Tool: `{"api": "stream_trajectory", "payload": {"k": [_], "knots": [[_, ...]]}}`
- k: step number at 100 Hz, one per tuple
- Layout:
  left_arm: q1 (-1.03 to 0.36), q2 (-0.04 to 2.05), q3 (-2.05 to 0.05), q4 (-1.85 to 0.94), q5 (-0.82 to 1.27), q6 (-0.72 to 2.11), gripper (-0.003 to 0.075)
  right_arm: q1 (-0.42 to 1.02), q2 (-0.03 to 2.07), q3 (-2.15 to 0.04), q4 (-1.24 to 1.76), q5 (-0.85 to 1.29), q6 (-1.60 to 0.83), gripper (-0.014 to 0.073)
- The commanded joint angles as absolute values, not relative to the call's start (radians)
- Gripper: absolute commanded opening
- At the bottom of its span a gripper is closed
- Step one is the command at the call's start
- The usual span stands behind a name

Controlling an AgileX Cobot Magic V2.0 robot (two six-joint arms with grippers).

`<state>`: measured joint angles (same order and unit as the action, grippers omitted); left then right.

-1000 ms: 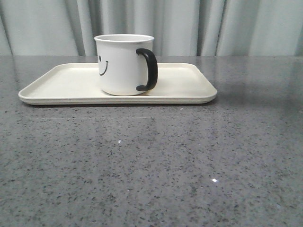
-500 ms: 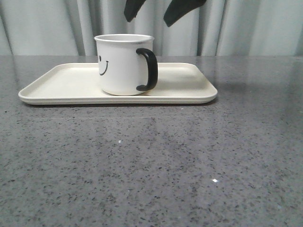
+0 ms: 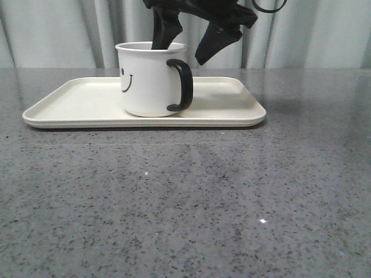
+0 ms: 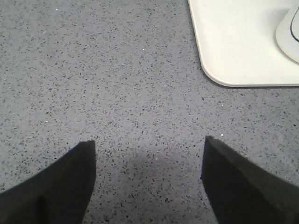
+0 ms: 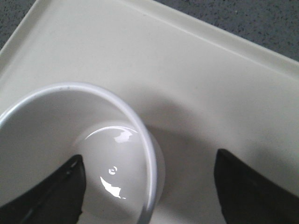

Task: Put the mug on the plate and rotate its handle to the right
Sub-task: 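Lower the right gripper into the mug's rim, then grip the mug rim with the right gripper and lift it slightly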

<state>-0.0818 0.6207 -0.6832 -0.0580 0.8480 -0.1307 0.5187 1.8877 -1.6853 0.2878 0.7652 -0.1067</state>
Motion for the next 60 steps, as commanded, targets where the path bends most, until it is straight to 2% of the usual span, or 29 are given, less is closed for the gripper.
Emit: {"api": "stream_trajectory", "payload": {"k": [1, 19, 32, 49, 60], "knots": [[-0.079, 0.620, -0.708, -0.069, 0.787, -0.139, 0.0463, 0.517, 1.833, -1.720, 0.298, 0.707, -0.106, 0.0459], [-0.079, 0.620, -0.708, -0.069, 0.787, -0.139, 0.0463, 0.517, 1.833, -1.720, 0.298, 0.707, -0.106, 0.0178], [-0.079, 0.620, -0.708, -0.069, 0.787, -0.139, 0.0463, 0.517, 1.833, -1.720, 0.298, 0.706, -0.106, 0.0030], [-0.079, 0.620, -0.708, -0.069, 0.787, -0.139, 0.0463, 0.517, 1.831, -1.733, 0.298, 0.702, -0.106, -0.0069], [-0.079, 0.620, -0.708, -0.069, 0.787, -0.139, 0.0463, 0.517, 1.832, -1.775, 0.298, 0.734, -0.120, -0.0067]]}}
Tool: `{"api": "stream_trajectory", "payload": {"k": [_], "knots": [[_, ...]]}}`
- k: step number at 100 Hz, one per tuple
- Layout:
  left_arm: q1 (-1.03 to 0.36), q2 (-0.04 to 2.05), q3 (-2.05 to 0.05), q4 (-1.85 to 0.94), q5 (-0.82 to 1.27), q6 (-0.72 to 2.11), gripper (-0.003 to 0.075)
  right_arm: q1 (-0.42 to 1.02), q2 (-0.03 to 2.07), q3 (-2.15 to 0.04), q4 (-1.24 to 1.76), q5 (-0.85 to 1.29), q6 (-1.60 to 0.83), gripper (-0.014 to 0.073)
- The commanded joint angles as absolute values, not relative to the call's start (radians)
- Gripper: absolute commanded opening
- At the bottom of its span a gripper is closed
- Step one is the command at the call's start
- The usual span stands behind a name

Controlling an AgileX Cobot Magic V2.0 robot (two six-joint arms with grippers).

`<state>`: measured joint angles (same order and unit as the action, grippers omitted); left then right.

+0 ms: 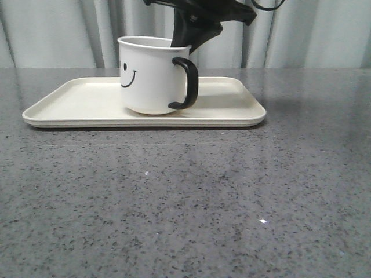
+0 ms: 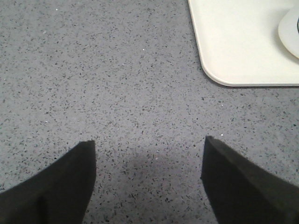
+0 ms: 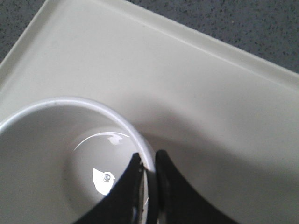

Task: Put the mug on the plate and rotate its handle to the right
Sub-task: 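Grip the mug rim with the right gripper and lift it slightly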

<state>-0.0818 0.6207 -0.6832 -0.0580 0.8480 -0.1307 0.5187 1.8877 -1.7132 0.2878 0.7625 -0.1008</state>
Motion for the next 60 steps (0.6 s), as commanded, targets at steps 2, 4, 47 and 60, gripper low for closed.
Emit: {"api": "stream_trajectory", "payload": {"k": [2, 4, 47, 60], "knots": [[-0.079, 0.620, -0.708, -0.069, 0.787, -0.139, 0.0463, 0.517, 1.832, -1.786, 0.298, 0.744, -0.132, -0.0067], [-0.079, 0.620, -0.708, -0.069, 0.787, -0.139, 0.0463, 0.517, 1.832, -1.799, 0.298, 0.755, -0.141, -0.0067], [-0.079, 0.620, -0.708, -0.069, 0.787, -0.139, 0.0463, 0.516, 1.900, -2.128, 0.302, 1.110, -0.554, -0.0064], [-0.079, 0.620, -0.708, -0.069, 0.787, -0.139, 0.0463, 0.516, 1.979, -2.248, 0.323, 1.238, -0.685, -0.0064]]}}
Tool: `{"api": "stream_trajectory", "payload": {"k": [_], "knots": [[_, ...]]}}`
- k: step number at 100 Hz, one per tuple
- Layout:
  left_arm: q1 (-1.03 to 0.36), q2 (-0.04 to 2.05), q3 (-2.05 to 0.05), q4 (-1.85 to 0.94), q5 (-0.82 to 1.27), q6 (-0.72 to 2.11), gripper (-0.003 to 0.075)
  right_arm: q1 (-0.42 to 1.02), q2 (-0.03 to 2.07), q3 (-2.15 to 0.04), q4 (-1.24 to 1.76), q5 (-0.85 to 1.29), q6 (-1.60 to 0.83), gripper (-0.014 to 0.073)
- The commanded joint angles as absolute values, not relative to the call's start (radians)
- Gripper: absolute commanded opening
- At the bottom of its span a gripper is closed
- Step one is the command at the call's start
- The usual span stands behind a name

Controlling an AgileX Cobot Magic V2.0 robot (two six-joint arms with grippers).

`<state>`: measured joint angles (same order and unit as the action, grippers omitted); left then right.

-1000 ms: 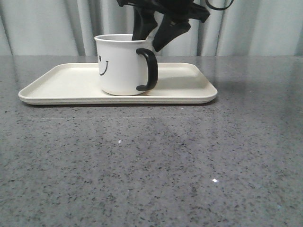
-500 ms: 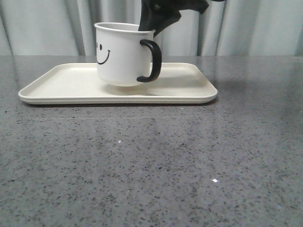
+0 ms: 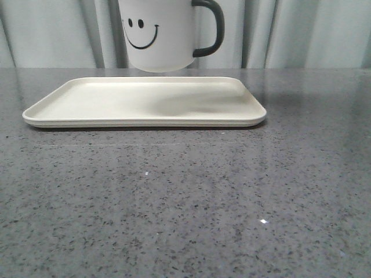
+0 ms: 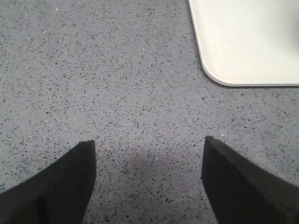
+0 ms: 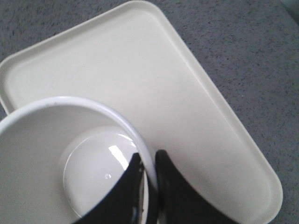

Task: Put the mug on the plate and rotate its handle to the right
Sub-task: 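Grip the mug rim with the right gripper and lift it slightly, then rotate the mug with the right gripper, swinging the handle sideways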

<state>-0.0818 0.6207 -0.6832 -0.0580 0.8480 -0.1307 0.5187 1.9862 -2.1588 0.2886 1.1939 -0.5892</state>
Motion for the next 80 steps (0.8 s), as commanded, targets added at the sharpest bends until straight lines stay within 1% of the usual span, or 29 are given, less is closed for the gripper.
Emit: {"api": "stream_trajectory", "payload": {"k": [1, 10, 41, 80], "knots": [[-0.079, 0.620, -0.708, -0.069, 0.787, -0.139, 0.0463, 0.516, 1.983, -2.262, 0.325, 1.254, -0.699, -0.0064], [-0.079, 0.620, -0.708, -0.069, 0.787, -0.139, 0.0463, 0.516, 2.038, -2.333, 0.349, 1.337, -0.774, -0.0064], [-0.079, 0.620, -0.708, -0.069, 0.787, -0.139, 0.0463, 0.515, 2.086, -2.363, 0.407, 1.335, -0.931, -0.0064], [-0.079, 0.620, -0.708, -0.069, 0.787, -0.139, 0.0463, 0.515, 2.087, -2.349, 0.443, 1.335, -0.938, -0.0064]]}}
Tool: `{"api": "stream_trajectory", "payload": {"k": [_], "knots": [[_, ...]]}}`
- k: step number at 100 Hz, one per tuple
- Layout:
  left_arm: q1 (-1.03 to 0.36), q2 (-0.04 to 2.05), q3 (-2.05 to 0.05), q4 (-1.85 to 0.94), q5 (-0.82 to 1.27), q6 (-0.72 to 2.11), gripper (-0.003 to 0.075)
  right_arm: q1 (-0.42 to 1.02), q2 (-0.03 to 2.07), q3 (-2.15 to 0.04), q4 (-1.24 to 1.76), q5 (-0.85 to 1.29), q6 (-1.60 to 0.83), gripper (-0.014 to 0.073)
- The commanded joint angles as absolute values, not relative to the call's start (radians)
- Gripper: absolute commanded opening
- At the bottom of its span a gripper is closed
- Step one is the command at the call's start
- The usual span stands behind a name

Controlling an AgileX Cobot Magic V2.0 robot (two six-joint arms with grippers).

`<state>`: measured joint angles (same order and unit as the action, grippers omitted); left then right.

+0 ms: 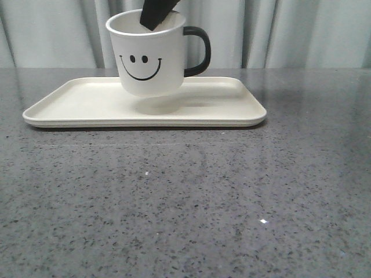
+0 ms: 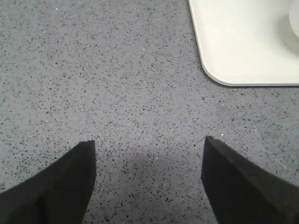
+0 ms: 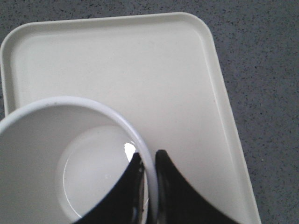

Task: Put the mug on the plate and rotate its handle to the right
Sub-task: 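Rotate the mug with the right gripper, swinging the handle sideways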

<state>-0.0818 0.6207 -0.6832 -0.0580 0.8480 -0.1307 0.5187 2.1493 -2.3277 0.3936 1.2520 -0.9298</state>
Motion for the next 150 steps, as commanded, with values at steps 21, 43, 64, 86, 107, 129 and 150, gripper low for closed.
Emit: {"api": "stream_trajectory", "payload": {"k": [21, 43, 64, 86, 107, 129, 150], "knots": [[-0.079, 0.620, -0.708, -0.069, 0.787, -0.139, 0.0463, 0.515, 2.087, -2.317, 0.443, 1.335, -0.938, -0.0064], [-0.079, 0.620, -0.708, -0.069, 0.787, -0.139, 0.0463, 0.505, 2.087, -2.315, 0.465, 1.335, -0.938, -0.0064], [-0.079, 0.620, -0.708, -0.069, 0.787, -0.139, 0.0463, 0.491, 2.087, -2.314, 0.529, 1.335, -0.938, -0.0064], [-0.079, 0.620, -0.708, -0.069, 0.787, -0.139, 0.0463, 0.476, 2.087, -2.302, 0.536, 1.335, -0.938, -0.0064], [-0.079, 0.620, -0.708, -0.069, 0.787, -0.139, 0.0463, 0.451, 2.087, -2.251, 0.553, 1.335, -0.938, -0.0064], [-0.079, 0.620, -0.708, -0.069, 0.787, -0.139, 0.0463, 0.437, 2.089, -2.243, 0.607, 1.335, -0.941, -0.0064], [-0.079, 0.620, -0.708, -0.069, 0.787, -0.139, 0.0463, 0.437, 2.093, -2.232, 0.620, 1.335, -0.953, -0.0064]]}}
